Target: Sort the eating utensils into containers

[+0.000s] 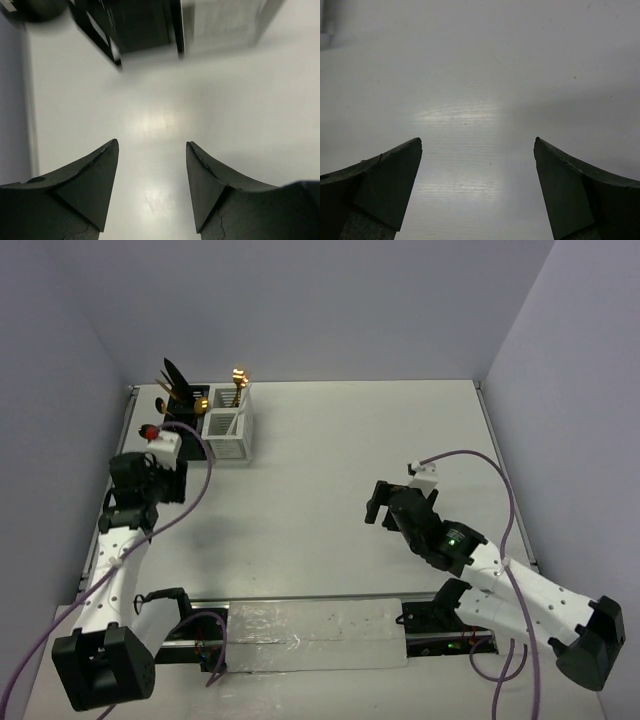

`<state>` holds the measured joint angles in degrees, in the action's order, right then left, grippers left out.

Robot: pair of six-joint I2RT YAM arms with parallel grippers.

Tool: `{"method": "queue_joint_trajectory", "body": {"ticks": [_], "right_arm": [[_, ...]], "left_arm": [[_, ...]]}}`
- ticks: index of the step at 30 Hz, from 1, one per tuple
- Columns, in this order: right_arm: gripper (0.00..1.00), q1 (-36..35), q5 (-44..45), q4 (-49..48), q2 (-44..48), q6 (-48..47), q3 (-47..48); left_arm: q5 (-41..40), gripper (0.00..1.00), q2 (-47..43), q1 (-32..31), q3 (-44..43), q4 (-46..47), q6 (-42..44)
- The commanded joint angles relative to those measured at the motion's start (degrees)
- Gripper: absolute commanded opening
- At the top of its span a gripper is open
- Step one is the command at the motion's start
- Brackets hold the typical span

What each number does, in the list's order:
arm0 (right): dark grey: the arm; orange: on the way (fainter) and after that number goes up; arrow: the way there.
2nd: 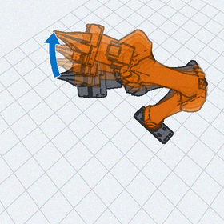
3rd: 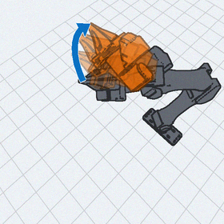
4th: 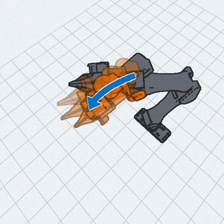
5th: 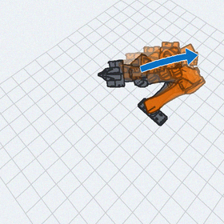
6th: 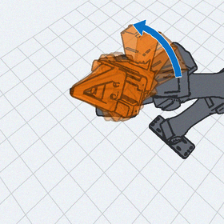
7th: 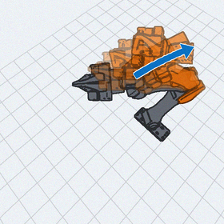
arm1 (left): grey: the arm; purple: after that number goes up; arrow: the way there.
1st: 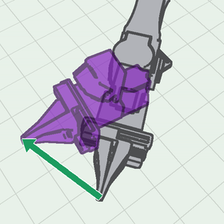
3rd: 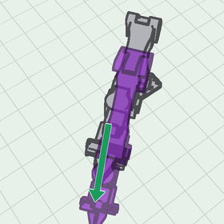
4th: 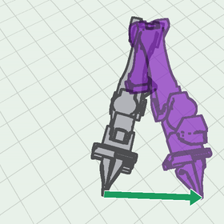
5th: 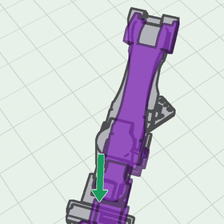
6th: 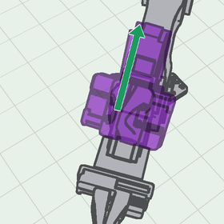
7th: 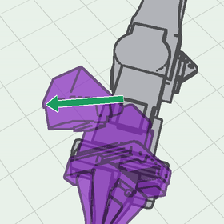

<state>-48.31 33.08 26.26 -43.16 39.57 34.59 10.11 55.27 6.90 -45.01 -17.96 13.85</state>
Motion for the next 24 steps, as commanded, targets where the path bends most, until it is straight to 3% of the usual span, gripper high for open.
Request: {"method": "queue_joint_trajectory", "body": {"ticks": [1,6,11,24], "right_arm": [[1.0,4.6,-10.3,-5.5,-3.1,-3.1,-2.2],[1.0,10.5,-12.5,-10.3,-5.8,-4.2,-5.1],[1.0,10.8,-10.4,-11.5,-5.9,-2.5,-6.9],[1.0,10.8,-7.3,-14.6,-8.4,-2.9,-6.8]], "left_arm": [[-5.1,0.65,-3.3,0.8,9.7,-3.4,5.0],[-6.4,0.65,-5.3,4.3,15.7,0.8,3.9],[-2.8,0.65,-6.6,7.0,16.6,0.8,4.1],[-5.2,0.66,-6.7,7.9,18.5,2.4,2.2]]}}
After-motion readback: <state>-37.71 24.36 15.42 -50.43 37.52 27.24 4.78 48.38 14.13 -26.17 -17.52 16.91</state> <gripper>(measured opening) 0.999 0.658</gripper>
